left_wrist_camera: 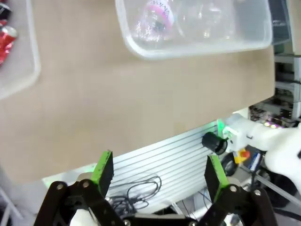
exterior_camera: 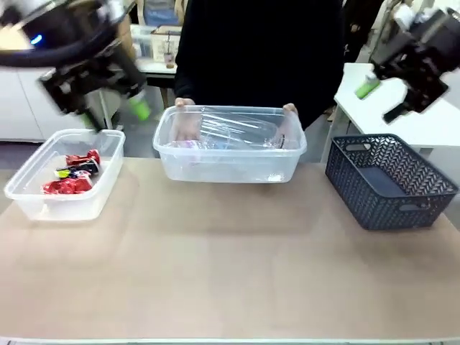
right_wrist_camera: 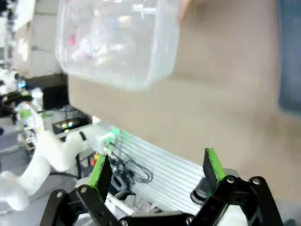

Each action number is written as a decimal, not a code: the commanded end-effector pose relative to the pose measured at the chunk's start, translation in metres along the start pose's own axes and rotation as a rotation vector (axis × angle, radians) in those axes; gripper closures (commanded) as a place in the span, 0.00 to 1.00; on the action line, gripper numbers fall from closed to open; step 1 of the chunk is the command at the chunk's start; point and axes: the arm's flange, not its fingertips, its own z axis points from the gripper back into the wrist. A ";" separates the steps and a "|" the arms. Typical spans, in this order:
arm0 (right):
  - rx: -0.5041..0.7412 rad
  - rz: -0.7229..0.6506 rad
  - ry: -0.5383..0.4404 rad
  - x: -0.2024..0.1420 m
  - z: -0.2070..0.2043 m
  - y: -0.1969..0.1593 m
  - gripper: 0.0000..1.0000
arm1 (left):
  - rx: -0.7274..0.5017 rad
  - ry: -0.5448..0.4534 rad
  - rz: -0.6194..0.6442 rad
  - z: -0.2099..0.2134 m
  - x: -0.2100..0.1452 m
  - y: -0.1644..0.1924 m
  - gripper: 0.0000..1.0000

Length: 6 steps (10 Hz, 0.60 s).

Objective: Sort the waste into each basket.
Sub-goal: Release the Organizing box you were holding.

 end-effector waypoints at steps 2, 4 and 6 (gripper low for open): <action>0.004 -0.010 -0.003 -0.082 -0.006 -0.025 0.00 | -0.058 -0.032 -0.043 -0.026 -0.071 0.011 0.00; -0.160 -0.003 0.096 -0.119 -0.036 -0.024 0.00 | -0.075 0.039 -0.044 -0.046 -0.093 0.017 0.00; -0.290 -0.019 0.114 -0.104 -0.068 -0.030 0.00 | -0.039 0.003 -0.012 -0.037 -0.089 0.014 0.00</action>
